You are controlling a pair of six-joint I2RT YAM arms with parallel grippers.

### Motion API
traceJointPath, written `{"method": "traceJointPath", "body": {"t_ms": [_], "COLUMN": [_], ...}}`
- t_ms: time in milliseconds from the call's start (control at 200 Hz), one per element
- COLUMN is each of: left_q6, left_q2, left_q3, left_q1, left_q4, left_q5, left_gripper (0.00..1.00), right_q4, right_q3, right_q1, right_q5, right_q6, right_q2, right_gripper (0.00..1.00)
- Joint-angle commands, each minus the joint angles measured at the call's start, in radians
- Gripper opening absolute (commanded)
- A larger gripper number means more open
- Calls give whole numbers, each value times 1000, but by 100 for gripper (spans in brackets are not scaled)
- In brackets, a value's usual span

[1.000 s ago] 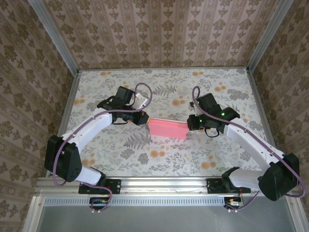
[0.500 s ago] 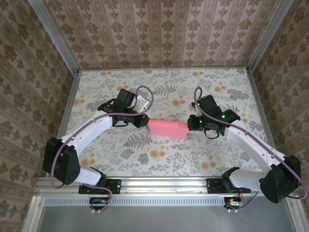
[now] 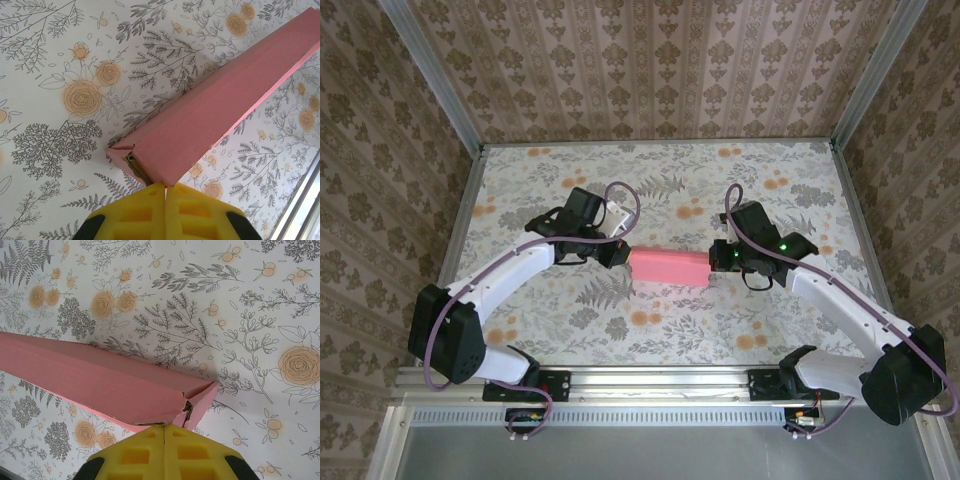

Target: Fold the paper box

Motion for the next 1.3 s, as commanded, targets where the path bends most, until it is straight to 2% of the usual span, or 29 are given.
{"method": "traceJointPath", "body": {"t_ms": [0, 490, 900, 1085, 1295], "left_q6": [-17, -7, -18, -57, -94], "left_q2": [-20, -30, -29, -65, -105], "left_q3": [-22, -36, -37, -23, -12], "left_q1": [-11, -14, -20, -8, 52], "left_q4": [-15, -29, -24, -12, 7], "left_q5": [4, -22, -19, 9, 121], "left_gripper": [0, 0, 0, 0, 1], "right_q4": [-20, -84, 11, 4, -11], "right_q3": [-30, -24, -31, -63, -102], "right_q1": [9, 9, 12, 17, 20], "right_q5": [20, 134, 51, 53, 83], "right_q6": [14, -55, 16, 6, -16], "right_q2": [-11, -34, -33, -34, -64], "right_gripper": [0, 0, 0, 0, 0]}}
